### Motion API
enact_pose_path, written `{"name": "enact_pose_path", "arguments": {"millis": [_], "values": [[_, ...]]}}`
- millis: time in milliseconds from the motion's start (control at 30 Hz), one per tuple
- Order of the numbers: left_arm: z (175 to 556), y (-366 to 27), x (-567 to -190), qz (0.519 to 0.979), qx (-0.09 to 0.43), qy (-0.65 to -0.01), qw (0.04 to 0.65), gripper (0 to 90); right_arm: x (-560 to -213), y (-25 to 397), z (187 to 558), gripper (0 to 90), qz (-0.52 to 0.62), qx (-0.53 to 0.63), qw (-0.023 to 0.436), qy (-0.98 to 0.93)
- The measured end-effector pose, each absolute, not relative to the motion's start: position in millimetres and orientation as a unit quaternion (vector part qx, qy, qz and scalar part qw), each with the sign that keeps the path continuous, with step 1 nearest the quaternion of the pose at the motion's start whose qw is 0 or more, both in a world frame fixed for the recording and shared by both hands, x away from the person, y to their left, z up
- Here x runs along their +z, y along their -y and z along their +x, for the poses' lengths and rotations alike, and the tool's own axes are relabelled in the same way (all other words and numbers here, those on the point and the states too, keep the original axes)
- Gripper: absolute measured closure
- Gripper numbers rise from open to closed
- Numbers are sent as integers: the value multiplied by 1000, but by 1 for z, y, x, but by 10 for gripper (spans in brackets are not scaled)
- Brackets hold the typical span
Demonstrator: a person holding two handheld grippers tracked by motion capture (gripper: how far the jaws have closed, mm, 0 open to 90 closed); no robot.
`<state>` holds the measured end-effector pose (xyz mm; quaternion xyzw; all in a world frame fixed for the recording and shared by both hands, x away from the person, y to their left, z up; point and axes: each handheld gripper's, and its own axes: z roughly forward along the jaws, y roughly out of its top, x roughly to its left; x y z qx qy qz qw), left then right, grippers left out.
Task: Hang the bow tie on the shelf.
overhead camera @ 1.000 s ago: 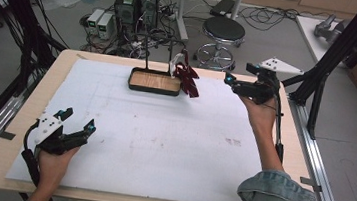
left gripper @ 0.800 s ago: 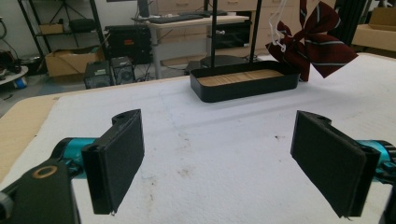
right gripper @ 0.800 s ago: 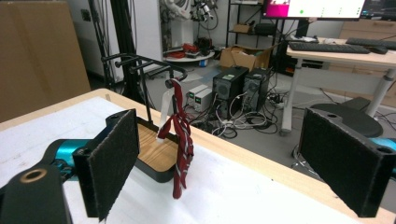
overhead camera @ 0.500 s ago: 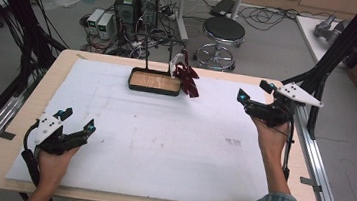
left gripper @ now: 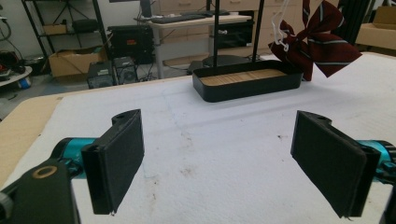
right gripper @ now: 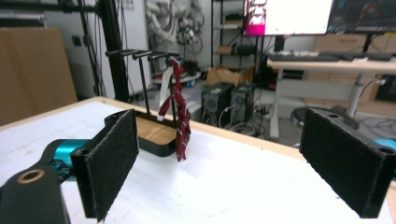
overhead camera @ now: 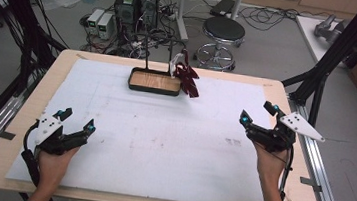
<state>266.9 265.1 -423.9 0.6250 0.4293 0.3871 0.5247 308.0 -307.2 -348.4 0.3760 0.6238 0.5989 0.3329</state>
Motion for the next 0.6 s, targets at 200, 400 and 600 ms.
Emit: {"name": "enact_pose_path", "arguments": {"millis": [200, 400, 600], "values": [[267, -265, -424, 626, 387, -429, 523, 175, -372, 311, 296, 109, 389, 593, 328, -624], [267, -265, -424, 626, 388, -430, 522, 175, -393, 313, 285, 109, 402, 594, 316, -621], [267, -265, -424, 627, 387, -430, 521, 175, -411, 310, 273, 110, 399, 585, 335, -622]]}}
